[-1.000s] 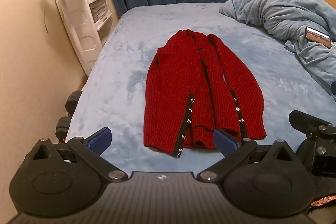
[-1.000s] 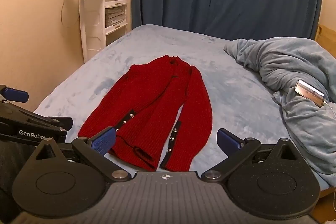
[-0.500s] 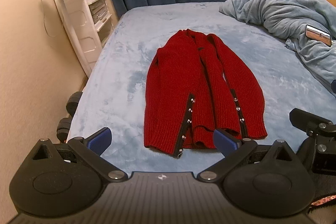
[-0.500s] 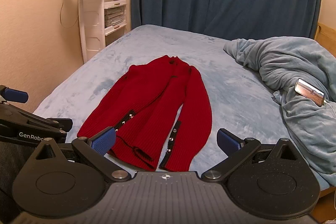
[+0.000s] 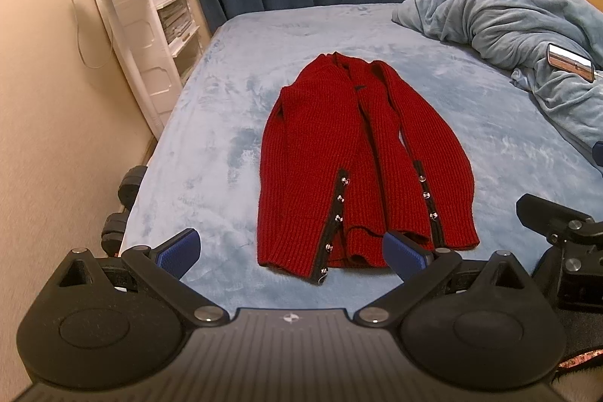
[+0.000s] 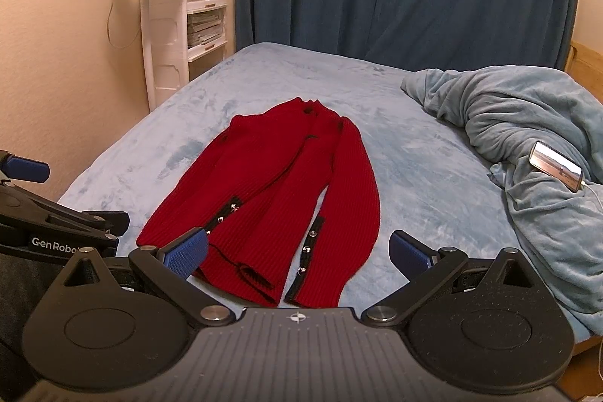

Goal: Fold small clothes

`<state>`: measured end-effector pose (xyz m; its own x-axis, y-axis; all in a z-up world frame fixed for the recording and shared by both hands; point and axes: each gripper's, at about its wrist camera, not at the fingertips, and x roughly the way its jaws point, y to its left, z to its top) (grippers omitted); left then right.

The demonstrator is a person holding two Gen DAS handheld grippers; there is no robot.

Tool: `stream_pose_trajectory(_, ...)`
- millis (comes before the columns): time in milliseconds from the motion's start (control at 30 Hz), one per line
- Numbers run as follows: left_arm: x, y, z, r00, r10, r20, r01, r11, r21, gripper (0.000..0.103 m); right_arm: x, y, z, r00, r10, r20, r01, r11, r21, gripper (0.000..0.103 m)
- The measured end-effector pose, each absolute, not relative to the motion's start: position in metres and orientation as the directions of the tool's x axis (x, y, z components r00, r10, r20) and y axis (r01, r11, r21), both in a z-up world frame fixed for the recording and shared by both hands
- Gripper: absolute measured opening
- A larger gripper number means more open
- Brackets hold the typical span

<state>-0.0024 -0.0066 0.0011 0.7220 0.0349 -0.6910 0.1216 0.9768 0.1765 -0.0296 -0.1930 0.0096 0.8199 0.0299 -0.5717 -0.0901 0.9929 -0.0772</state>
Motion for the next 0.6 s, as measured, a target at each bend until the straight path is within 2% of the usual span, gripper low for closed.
stream_pose_trajectory(600,-0.0022,-0.0080,0.0017,0.724,0.034,-0.689,0.123,0.976,0.177,0.103,-0.0280,-0.1972,0.0070,0.817,0.028,-0.576,-0.088,0.993,-0.077,0.101)
